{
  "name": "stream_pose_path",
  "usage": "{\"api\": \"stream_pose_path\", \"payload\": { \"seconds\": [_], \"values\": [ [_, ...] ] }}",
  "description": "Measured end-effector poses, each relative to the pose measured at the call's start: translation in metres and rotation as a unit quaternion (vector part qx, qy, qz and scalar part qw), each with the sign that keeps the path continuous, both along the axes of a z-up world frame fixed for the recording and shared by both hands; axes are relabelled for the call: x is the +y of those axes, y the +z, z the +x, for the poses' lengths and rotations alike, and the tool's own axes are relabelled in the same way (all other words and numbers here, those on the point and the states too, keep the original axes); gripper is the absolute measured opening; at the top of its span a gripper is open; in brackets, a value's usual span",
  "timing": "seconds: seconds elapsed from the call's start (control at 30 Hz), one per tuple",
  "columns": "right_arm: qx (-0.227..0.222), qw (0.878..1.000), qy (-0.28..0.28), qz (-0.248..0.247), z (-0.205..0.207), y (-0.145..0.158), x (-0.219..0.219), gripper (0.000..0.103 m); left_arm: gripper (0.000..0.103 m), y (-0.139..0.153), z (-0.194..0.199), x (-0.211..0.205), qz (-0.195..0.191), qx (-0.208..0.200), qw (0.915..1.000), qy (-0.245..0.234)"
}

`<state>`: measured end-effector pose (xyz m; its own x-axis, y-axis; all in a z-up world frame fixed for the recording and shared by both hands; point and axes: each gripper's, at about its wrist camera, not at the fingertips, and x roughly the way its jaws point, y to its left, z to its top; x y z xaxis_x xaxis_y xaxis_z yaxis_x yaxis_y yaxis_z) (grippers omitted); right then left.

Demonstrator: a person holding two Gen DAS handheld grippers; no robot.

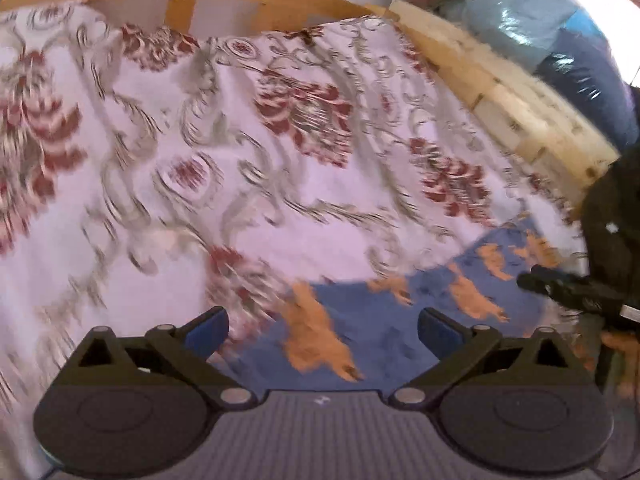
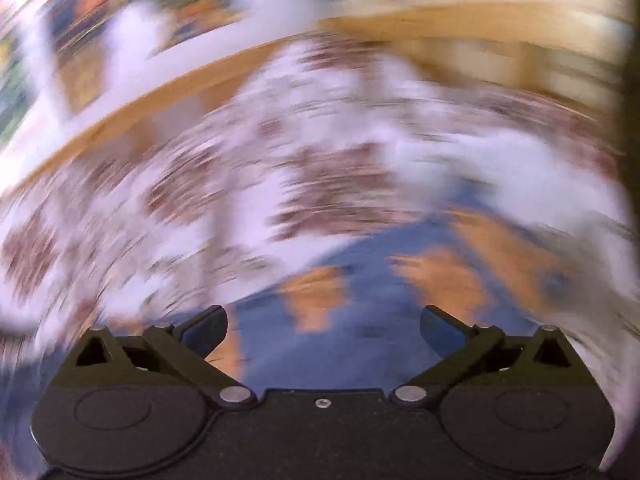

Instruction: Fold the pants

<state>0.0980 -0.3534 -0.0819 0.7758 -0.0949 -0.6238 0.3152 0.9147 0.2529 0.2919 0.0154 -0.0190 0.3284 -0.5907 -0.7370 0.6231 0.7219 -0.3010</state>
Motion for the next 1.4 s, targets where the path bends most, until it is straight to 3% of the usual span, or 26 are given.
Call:
{"api": "stream_pose_path", "payload": {
  "seconds": [0.07,0.17,0.27,0.3,0.37,0.4,0.47,0.5,0.57,0.63,0.67,0.73,0.8,0.9,0.97,1.03,1.13,1.2,1.23,1.4],
  "values": [
    [0.001,0.996,0.094,-0.012,0.026,-0.002,0.026,0.102,0.103,-0.003,0.022,-0.004,0.013,0.005,0.9999,-0.009],
    [-0.016,0.978,0.207,-0.024,0.060,-0.003,0.056,0.102,0.103,-0.014,0.045,-0.012,0.023,0.025,0.9985,-0.044],
    [-0.028,0.960,0.275,-0.039,0.092,-0.008,0.078,0.098,0.097,-0.026,0.060,-0.021,0.037,0.039,0.9952,-0.082],
    [-0.024,0.958,0.285,-0.034,0.100,-0.012,0.082,0.092,0.092,-0.031,0.063,-0.024,0.040,0.050,0.9933,-0.096],
    [-0.013,0.954,0.300,-0.012,0.112,-0.021,0.088,0.084,0.069,-0.038,0.068,-0.032,0.045,0.074,0.9884,-0.125],
    [-0.009,0.951,0.310,-0.011,0.114,-0.024,0.092,0.081,0.065,-0.041,0.070,-0.034,0.046,0.085,0.9857,-0.139],
    [-0.003,0.945,0.326,-0.038,0.115,-0.028,0.100,0.078,0.052,-0.046,0.072,-0.041,0.045,0.098,0.9812,-0.160],
    [-0.002,0.943,0.329,-0.051,0.114,-0.030,0.103,0.072,0.047,-0.048,0.073,-0.043,0.043,0.102,0.9799,-0.166],
    [0.000,0.943,0.328,-0.057,0.116,-0.034,0.105,0.059,0.027,-0.053,0.076,-0.048,0.044,0.112,0.9785,-0.168],
    [0.000,0.945,0.320,-0.062,0.116,-0.036,0.105,0.039,0.018,-0.055,0.080,-0.049,0.041,0.115,0.9812,-0.149],
    [-0.001,0.946,0.318,-0.068,0.115,-0.037,0.105,0.036,0.013,-0.056,0.081,-0.048,0.032,0.122,0.9822,-0.139],
    [-0.004,0.946,0.315,-0.073,0.114,-0.038,0.104,0.023,0.010,-0.054,0.081,-0.045,0.019,0.125,0.9842,-0.124],
    [-0.010,0.945,0.316,-0.079,0.113,-0.036,0.105,0.014,0.008,-0.048,0.074,-0.042,0.015,0.100,0.9888,-0.110],
    [-0.025,0.942,0.317,-0.105,0.108,-0.033,0.111,0.011,0.008,-0.032,0.059,-0.038,0.017,0.053,0.9934,-0.100],
    [-0.027,0.942,0.316,-0.112,0.108,-0.033,0.113,0.013,0.008,-0.031,0.051,-0.040,0.034,0.026,0.9947,-0.093],
    [-0.019,0.944,0.305,-0.122,0.109,-0.038,0.115,0.041,0.008,-0.037,0.048,-0.045,0.055,0.012,0.9953,-0.079],
    [-0.019,0.949,0.290,-0.122,0.107,-0.039,0.111,0.063,0.010,-0.045,0.048,-0.048,0.060,0.005,0.9963,-0.062],
    [-0.030,0.952,0.281,-0.115,0.102,-0.030,0.108,0.072,0.023,-0.049,0.050,-0.048,0.075,-0.004,0.9962,-0.044],
    [-0.038,0.954,0.276,-0.109,0.098,-0.026,0.106,0.077,0.036,-0.049,0.051,-0.047,0.079,-0.005,0.9962,-0.036],
    [-0.021,0.956,0.286,-0.068,0.080,-0.018,0.104,0.079,0.063,-0.028,0.044,-0.032,0.073,-0.019,0.9966,0.033]
  ]
}}
